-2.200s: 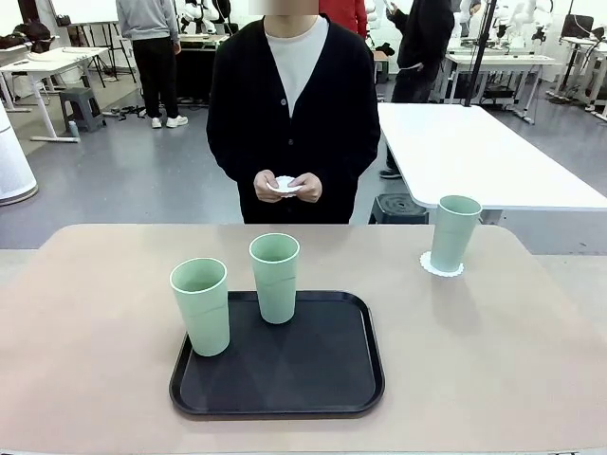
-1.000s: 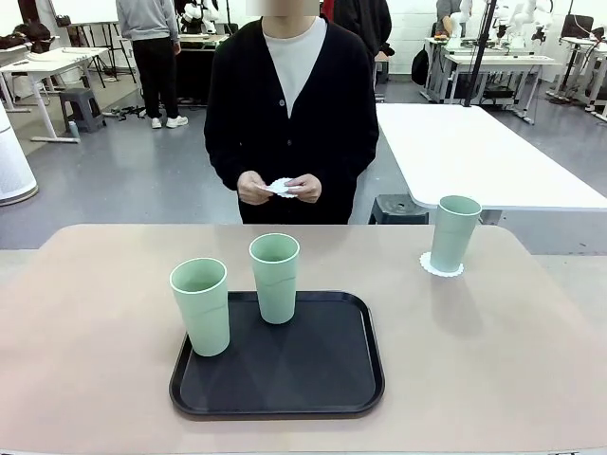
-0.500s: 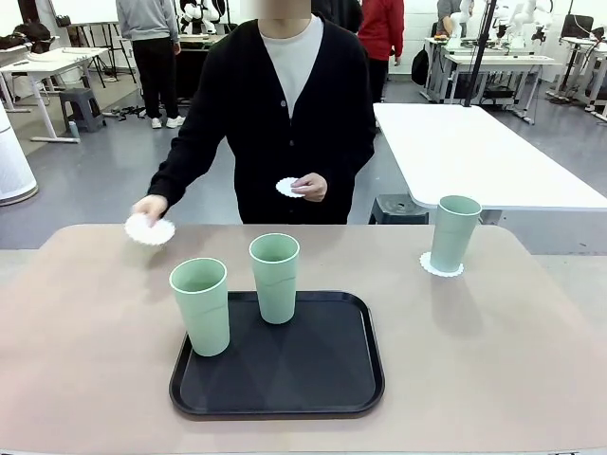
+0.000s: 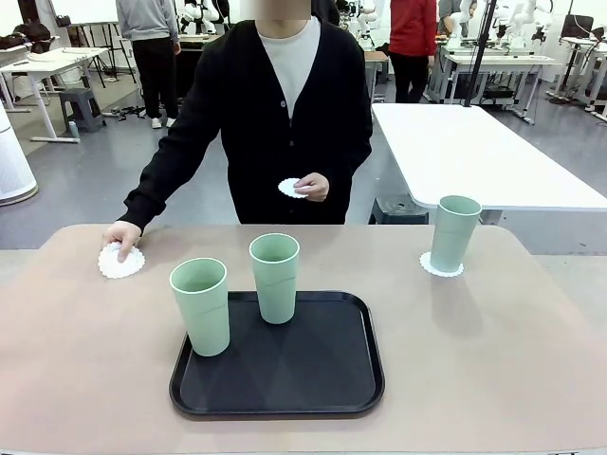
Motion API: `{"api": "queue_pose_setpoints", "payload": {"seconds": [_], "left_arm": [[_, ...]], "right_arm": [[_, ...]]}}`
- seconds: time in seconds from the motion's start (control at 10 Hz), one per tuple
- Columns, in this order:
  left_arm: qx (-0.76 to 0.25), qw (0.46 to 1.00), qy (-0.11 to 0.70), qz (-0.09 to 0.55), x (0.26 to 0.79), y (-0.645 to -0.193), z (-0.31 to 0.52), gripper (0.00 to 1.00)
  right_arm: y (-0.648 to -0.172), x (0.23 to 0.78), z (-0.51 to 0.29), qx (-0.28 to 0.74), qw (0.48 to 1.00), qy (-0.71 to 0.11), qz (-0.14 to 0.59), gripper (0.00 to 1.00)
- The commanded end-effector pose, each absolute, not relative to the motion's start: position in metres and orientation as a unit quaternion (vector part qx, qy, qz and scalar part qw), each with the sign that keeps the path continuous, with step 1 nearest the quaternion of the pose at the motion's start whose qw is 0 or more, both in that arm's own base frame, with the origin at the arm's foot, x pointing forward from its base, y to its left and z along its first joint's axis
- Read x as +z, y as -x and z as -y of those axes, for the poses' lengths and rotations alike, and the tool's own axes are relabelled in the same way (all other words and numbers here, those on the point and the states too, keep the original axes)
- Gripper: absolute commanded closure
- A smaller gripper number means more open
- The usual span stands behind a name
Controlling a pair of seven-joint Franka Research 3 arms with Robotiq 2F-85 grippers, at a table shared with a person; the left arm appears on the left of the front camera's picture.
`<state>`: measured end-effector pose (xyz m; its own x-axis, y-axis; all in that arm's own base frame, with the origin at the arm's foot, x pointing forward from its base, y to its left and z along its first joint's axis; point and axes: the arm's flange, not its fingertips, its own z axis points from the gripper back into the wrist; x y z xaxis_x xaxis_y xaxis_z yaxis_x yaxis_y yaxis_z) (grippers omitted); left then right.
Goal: Place coasters on the table and set cups on them.
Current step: Take one Reusable plastic cup from the Flat Tray and place it on a coaster set by the human.
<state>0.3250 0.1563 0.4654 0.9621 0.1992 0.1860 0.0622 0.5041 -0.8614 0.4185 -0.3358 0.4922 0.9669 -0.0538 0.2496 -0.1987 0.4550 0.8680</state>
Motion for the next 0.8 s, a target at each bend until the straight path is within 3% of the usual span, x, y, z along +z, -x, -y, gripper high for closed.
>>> {"api": "queue_pose_setpoints", "payload": {"seconds": [0.0, 0.7], "left_arm": [[0.038, 0.854, 0.501, 0.136, 0.4666, -0.3241, -0.1572, 0.00], [0.038, 0.854, 0.501, 0.136, 0.4666, -0.3241, -0.1572, 0.00]], "right_arm": [[-0.4202, 0.4936, 0.3355, 0.038, 0.842, -0.524, 0.125, 0.00], [-0.4202, 0.4936, 0.3355, 0.038, 0.842, -0.524, 0.125, 0.00]]}}
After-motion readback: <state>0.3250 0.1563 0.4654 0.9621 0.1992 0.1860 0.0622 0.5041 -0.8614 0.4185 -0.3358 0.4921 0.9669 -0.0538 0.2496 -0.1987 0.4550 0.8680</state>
